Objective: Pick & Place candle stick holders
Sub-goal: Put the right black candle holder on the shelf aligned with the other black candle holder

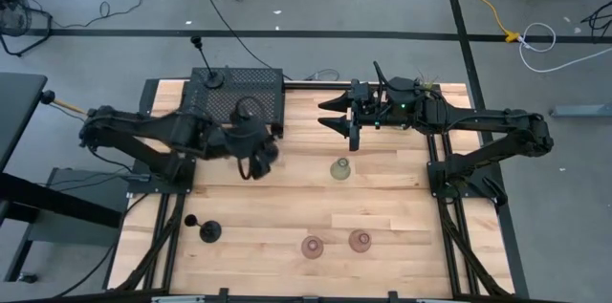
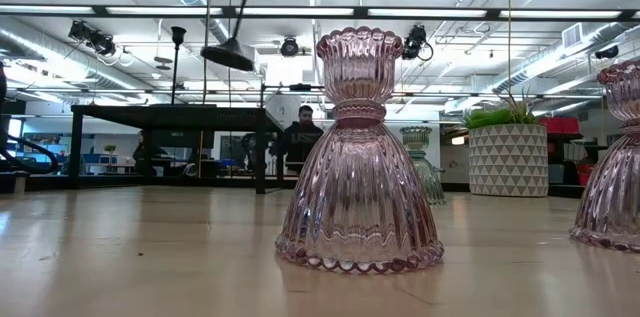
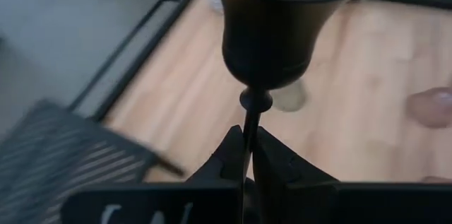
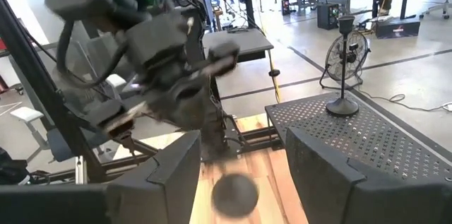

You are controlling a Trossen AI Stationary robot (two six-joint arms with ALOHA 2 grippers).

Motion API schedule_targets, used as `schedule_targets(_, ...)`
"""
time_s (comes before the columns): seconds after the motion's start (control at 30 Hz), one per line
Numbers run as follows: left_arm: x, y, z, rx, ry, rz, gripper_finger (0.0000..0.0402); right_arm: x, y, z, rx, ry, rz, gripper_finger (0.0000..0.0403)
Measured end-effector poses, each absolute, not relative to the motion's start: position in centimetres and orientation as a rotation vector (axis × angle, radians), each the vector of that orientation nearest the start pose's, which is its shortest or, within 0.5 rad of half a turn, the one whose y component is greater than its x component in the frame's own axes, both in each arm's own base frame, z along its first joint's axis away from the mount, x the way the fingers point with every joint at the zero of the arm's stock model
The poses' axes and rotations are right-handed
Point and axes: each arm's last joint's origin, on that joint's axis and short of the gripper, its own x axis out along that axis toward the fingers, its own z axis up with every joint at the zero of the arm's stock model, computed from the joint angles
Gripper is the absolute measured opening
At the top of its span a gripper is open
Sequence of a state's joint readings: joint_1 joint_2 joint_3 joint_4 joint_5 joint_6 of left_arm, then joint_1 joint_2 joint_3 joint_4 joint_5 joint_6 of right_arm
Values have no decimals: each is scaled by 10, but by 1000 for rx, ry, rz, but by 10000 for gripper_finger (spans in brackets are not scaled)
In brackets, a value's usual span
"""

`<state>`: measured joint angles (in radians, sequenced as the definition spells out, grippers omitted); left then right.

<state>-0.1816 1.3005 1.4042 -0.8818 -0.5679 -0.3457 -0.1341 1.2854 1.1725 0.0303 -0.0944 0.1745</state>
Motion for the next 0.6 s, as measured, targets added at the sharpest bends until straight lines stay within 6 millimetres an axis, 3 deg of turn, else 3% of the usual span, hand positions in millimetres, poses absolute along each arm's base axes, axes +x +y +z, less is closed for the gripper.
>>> schedule_targets(0.2,220,-8,395,-43,657,620,11,290,-36,381,179,79,-46,207)
schedule_targets(0.6,151,30,428,-116,446,920,11,290,-36,381,174,77,-47,207)
